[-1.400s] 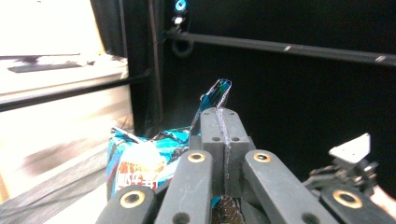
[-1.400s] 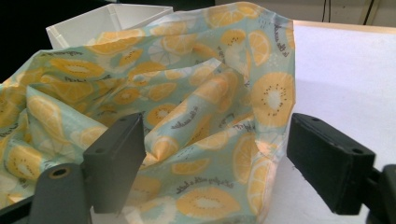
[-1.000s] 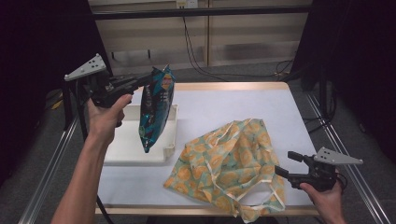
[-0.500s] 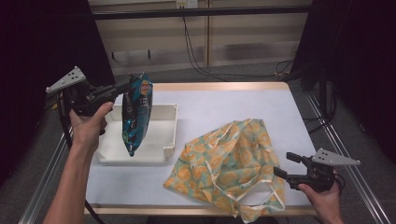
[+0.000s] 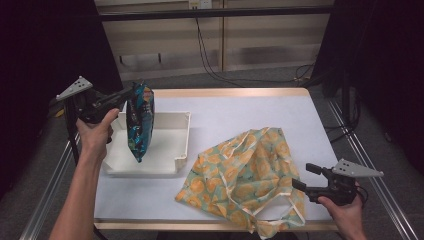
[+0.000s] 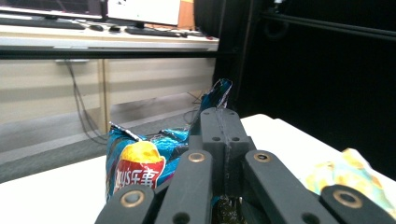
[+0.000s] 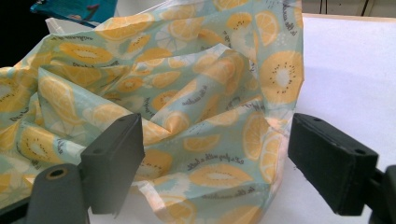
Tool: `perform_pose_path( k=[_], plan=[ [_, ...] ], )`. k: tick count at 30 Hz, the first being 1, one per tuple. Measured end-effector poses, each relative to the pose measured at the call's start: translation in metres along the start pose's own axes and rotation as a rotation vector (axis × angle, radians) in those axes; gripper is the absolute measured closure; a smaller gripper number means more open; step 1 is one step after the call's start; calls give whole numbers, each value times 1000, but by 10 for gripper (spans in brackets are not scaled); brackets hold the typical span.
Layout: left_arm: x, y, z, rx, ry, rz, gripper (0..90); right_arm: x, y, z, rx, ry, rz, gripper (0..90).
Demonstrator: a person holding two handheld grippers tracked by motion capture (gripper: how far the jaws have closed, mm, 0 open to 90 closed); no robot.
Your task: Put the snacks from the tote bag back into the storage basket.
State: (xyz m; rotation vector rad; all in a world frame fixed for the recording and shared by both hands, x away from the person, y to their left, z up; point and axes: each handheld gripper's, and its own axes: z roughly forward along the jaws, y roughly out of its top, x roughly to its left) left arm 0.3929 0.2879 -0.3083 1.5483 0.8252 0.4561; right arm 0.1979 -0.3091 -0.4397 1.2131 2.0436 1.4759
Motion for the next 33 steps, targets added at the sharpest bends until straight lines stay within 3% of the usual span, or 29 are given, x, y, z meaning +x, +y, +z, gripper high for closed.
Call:
perform_pose_path(
  k=[3, 8, 11, 13, 15, 17, 22, 24, 25, 32, 33],
  plan=[
    [5, -5, 7, -17, 36, -5, 900, 0, 0, 0, -1, 3, 0, 186],
    [11, -16, 21, -15, 48, -16, 900, -1, -1, 0, 1, 3, 1, 186],
    [10, -22, 31, -32, 36, -29, 900, -2, -1, 1, 5, 2, -2, 186],
    [9, -24, 37, -23, 29, -3, 900, -1, -2, 1, 5, 4, 0, 187],
    [7, -26, 44, -36, 24, -17, 900, -1, -2, 2, 8, 2, -6, 188],
    [6, -26, 52, -23, 17, 0, 900, -1, -1, 1, 4, 8, -3, 189],
    [3, -33, 67, -19, -18, -10, 900, -1, -2, 3, 7, 15, 6, 189],
    [1, -35, 71, 1, -17, 10, 900, -1, -1, 4, 3, 17, 2, 189],
    [-2, -37, 75, -17, -24, -12, 900, -1, 0, 3, 1, 17, -1, 189],
    [-4, -43, 87, 21, -44, 17, 900, 1, -2, 5, 8, 25, 5, 189],
    [-5, -45, 91, 12, -50, 5, 900, 1, -2, 5, 8, 23, 1, 189]
  ],
)
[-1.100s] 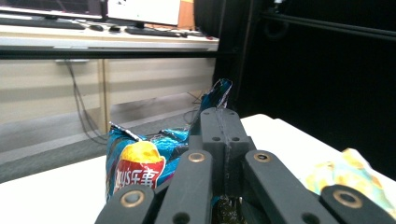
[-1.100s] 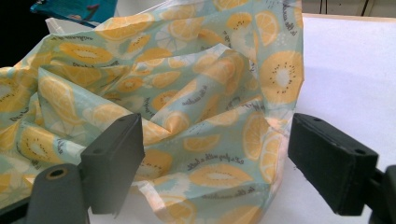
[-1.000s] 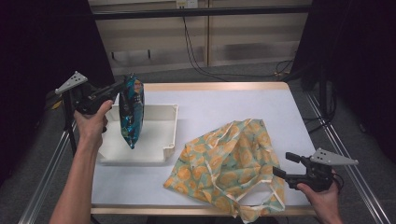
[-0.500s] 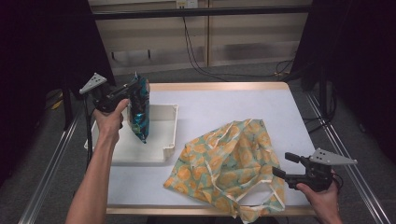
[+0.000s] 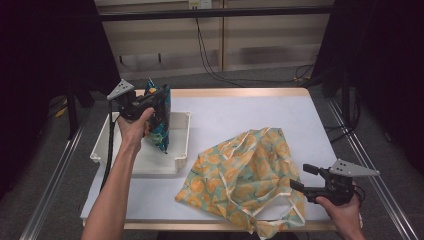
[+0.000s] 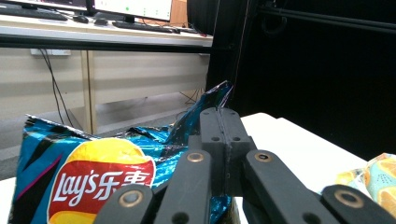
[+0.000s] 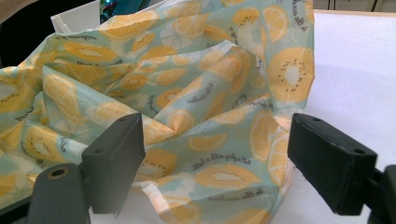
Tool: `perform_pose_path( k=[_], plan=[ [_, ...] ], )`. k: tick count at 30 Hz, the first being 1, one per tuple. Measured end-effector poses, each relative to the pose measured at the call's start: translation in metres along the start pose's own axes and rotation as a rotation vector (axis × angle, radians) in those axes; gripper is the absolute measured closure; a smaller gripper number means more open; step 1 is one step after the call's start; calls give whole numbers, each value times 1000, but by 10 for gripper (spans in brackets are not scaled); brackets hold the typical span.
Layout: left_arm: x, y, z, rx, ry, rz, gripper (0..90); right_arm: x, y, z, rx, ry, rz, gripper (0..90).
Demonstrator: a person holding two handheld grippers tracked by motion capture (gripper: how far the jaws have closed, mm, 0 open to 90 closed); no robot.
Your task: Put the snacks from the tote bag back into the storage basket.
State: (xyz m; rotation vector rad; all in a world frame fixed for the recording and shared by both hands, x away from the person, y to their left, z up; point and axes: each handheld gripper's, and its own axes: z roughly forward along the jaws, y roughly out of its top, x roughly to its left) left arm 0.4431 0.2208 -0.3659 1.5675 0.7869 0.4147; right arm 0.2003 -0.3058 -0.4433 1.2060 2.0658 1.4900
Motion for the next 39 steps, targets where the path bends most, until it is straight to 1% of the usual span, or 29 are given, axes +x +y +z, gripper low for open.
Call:
perform_pose_path(
  k=[1, 3, 4, 6, 9, 12, 13, 18, 19, 20, 21, 22, 24, 26, 27, 28, 29, 30, 31, 32, 33, 34, 35, 37, 38, 39],
  plan=[
    [0, -1, 2, 13, -6, 10, 900, 0, 0, 0, -1, 1, -1, 189],
    [-1, -4, 8, 21, 0, 0, 897, 0, 0, -1, -3, -1, -3, 189],
    [0, -5, 11, 25, 1, 9, 896, 0, -1, -2, -2, -5, -6, 189],
    [-2, -5, 16, 25, -6, -6, 895, -2, -1, -2, -3, -4, 1, 189],
    [-1, -4, 21, 52, -6, 12, 890, -2, -1, -2, -5, 2, 6, 189],
    [-2, -6, 24, 48, -10, 9, 885, -1, -3, 0, 7, 2, -3, 189],
    [-1, -7, 25, 55, -18, 12, 882, -1, -3, 1, 11, 1, 1, 189],
    [-1, -9, 33, 83, 2, 23, 849, 0, -2, 1, 3, 3, 0, 189],
    [-1, -10, 34, 82, -5, 20, 842, 0, -2, 1, 7, 3, -4, 189],
    [-1, -10, 35, 85, -5, 22, 843, 0, -3, 1, 10, 0, -1, 189],
    [-2, -11, 37, 88, -15, 27, 857, -1, -4, 1, 12, -1, 2, 189],
    [-2, -11, 39, 101, -10, 32, 874, -1, -4, 2, 15, -1, 1, 190],
    [0, -14, 43, 105, -19, 5, 899, -2, -5, 2, 17, -1, 1, 189],
    [-1, -15, 44, 112, -13, 12, 890, -2, -4, 2, 16, 2, -4, 189],
    [-1, -15, 44, 116, -12, 15, 879, -1, -4, 2, 15, 2, -2, 189],
    [0, -15, 43, 119, -20, 20, 873, -2, -4, 2, 16, 3, -3, 189],
    [-1, -14, 42, 106, -19, 2, 868, -2, -4, 3, 17, 2, -2, 189],
    [-1, -14, 41, 99, -29, 0, 860, -2, -5, 3, 17, 4, 0, 189],
    [-3, -13, 40, 103, -35, 2, 849, -2, -5, 4, 18, 6, 1, 189],
    [-3, -11, 37, 117, -51, 23, 836, -1, -5, 4, 21, 8, 1, 189],
    [-5, -10, 34, 126, -47, 26, 817, -1, -5, 4, 22, 6, 0, 189],
    [-7, -9, 29, 131, -49, 24, 797, -1, -5, 4, 22, 6, -1, 189],
    [-8, -8, 24, 133, -59, 27, 795, -1, -5, 4, 22, 7, -2, 189],
    [-11, -10, 11, 137, -56, 31, 802, -1, -5, 4, 26, 6, 2, 189],
    [-11, -12, 4, 137, -74, 19, 818, 0, -5, 4, 25, 5, 0, 189],
    [-11, -14, -4, 160, -72, 25, 829, 0, -5, 4, 26, 5, 1, 189]
  ],
)
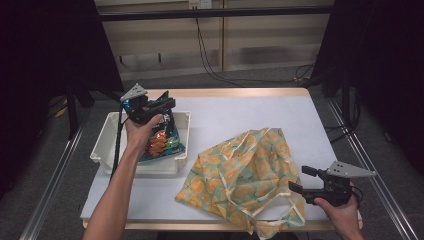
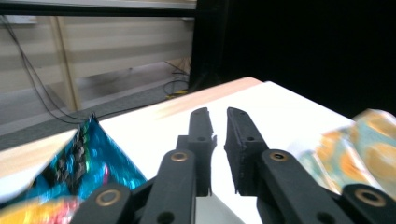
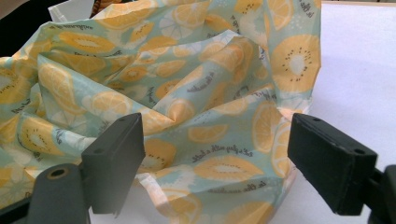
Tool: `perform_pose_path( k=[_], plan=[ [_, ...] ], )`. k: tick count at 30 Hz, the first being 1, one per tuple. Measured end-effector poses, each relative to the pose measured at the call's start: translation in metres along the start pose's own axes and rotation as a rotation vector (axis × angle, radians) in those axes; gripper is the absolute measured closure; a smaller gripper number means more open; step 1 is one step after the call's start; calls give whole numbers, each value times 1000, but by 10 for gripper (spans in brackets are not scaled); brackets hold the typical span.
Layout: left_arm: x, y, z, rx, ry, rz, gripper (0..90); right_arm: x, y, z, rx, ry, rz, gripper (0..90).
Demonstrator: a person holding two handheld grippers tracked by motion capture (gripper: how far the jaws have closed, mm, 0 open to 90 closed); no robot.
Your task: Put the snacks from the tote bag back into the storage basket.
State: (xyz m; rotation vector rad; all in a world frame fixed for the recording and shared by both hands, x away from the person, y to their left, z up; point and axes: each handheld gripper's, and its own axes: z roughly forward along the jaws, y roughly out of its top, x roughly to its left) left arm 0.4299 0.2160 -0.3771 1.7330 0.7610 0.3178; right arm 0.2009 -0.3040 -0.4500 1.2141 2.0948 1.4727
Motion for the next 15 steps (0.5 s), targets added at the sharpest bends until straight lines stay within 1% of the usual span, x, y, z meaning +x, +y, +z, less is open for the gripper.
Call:
perform_pose_path(
  k=[1, 2, 3, 4, 6, 8, 10, 11, 12, 13, 14, 15],
  plan=[
    [-1, -2, -4, 7, -2, -1, 855, 0, 0, 1, 2, -1, -5, 189],
    [-2, -7, -12, 8, -15, -1, 882, 0, 0, 1, 3, 1, -4, 189],
    [-2, -9, -16, 10, -23, -2, 900, 0, 0, 2, 4, 0, -4, 189],
    [-3, -12, -22, 22, -24, 5, 900, 1, 0, 2, 6, -6, -2, 189],
    [-5, -17, -32, 45, -4, 11, 900, 1, 1, 2, 5, -2, -6, 189],
    [-6, -24, -42, 55, -3, 5, 900, 1, 1, 3, 3, -3, -7, 189],
    [-9, -31, -50, 84, 1, 13, 900, 2, 1, 3, 4, -4, -10, 189],
    [-10, -35, -54, 102, 15, 30, 900, 2, 1, 2, 4, -5, -9, 189],
    [-11, -39, -58, 107, 14, 25, 900, 2, 1, 2, 5, -5, -7, 189],
    [-11, -43, -62, 119, 9, 29, 900, 1, 0, 2, 4, -8, -5, 189],
    [-12, -48, -64, 135, 18, 31, 900, 0, 0, 3, 6, -10, -7, 189],
    [-12, -52, -66, 154, 18, 33, 900, 0, 1, 3, 6, -9, -5, 189]
  ],
)
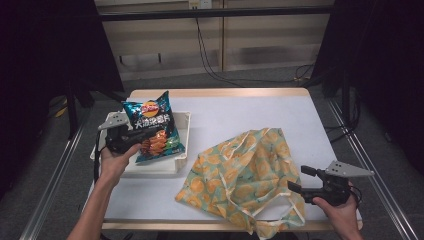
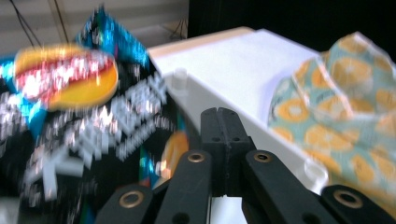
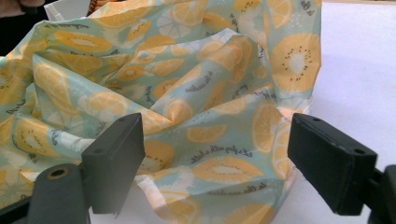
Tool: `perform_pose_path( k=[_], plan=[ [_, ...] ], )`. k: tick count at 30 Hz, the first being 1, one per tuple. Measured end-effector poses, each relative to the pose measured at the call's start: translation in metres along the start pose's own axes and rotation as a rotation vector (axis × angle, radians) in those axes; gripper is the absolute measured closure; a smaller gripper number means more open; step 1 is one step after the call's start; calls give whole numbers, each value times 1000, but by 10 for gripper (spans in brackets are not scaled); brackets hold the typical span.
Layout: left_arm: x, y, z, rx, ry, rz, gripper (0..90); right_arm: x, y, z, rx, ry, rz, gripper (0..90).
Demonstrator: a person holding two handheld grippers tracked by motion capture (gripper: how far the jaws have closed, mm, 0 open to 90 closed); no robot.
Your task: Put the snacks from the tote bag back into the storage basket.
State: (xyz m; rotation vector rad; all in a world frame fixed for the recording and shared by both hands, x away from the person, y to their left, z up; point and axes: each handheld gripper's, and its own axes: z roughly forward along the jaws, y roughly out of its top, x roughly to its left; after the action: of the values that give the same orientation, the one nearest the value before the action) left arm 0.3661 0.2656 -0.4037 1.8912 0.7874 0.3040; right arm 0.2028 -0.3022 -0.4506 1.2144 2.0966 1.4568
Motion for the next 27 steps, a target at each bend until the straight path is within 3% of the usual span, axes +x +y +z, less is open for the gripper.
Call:
perform_pose_path(
  k=[6, 12, 16, 21, 27],
  plan=[
    [-1, -27, 3, 86, 1, -17, 900, -1, 0, 0, 2, -6, -1, 189],
    [-3, -45, 12, 179, 4, -1, 900, -1, -1, 0, 0, -5, 10, 189],
    [0, -52, 19, 234, 9, -32, 900, -1, -1, 1, 6, -10, 4, 189],
    [7, -52, 25, 267, 48, -43, 900, -1, -1, 1, 2, -9, 1, 190],
    [13, -47, 34, 317, 80, -25, 900, -2, -1, 1, 2, -13, 5, 190]
  ],
)
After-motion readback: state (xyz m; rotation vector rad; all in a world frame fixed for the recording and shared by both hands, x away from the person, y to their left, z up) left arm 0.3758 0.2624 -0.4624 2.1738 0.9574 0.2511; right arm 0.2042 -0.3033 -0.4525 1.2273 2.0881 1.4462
